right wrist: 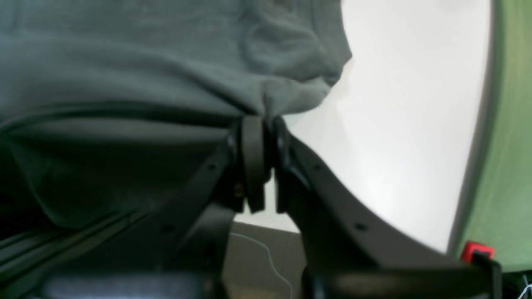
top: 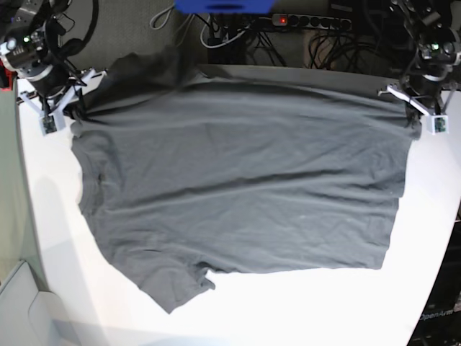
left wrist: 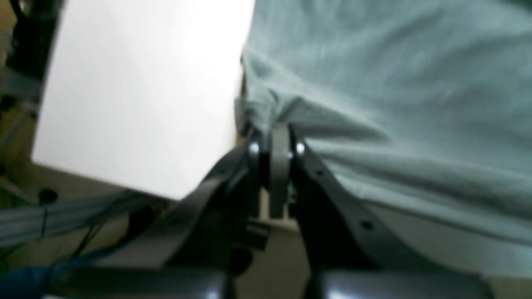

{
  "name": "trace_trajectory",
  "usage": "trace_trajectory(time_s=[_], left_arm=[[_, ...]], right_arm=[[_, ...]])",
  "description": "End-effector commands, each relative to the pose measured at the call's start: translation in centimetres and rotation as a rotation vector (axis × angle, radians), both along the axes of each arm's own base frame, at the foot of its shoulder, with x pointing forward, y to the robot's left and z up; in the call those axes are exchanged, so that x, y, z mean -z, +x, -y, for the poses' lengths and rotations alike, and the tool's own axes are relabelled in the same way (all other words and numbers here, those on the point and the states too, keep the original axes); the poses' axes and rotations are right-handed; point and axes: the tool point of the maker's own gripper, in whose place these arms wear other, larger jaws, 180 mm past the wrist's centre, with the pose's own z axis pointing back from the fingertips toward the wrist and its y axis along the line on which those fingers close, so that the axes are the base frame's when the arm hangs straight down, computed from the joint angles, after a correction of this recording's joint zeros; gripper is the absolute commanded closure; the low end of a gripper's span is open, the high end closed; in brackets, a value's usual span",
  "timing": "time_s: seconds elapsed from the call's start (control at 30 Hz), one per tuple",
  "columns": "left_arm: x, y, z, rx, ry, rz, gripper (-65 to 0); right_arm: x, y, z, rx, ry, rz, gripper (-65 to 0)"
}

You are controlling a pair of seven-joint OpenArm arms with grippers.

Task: Layout the t-shirt on the table in an organized manner, then fold the t-shirt properly
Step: 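Lift the shoulder edge and fold it over onto the shirt body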

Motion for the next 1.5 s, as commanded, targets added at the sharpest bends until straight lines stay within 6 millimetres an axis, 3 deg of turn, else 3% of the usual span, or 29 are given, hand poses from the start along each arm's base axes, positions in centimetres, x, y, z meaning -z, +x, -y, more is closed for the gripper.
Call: trace_trajectory(time_s=[0.0,0.23,0.5,0.77,1.0,1.23,1.47], left_arm=[[-1.3,0.5,-0.3,0.004,0.023,0.042,-0.1],[-2.6,0.9,-0.2,0.011,0.046,0.072,-0.1],[-3.5,0.8,-1.5,-0.024,0.065,0.093,-0.1],[-4.2,2.4,-1.5,-0.03,0.058,0.136,-0.1],[-4.7,3.2,-1.3,-0.024,0.058,0.156,-0.1],[-2.8,2.8,-1.4,-0.036,0.025,0.114,-0.1],[-0.4,3.0,-1.7,-0.057,-0.03,0.076,-0.1]], right_arm=[[-1.3,0.5,0.2,-0.012,-0.015,0.045,0.0],[-1.8,0.3,1.5,0.027,-0.036,0.057,0.0],[-2.8,0.7,3.4,0.08,-0.064,0.084,0.0],[-3.1,1.4,3.3,0.078,-0.06,0.104,0.0],[-3.7,3.3,1.6,0.029,-0.038,0.141,0.0],[-4.5,4.9,0.9,0.011,-0.031,0.181,0.0],[-3.7,5.8,1.2,0.023,-0.005,0.173,0.0]])
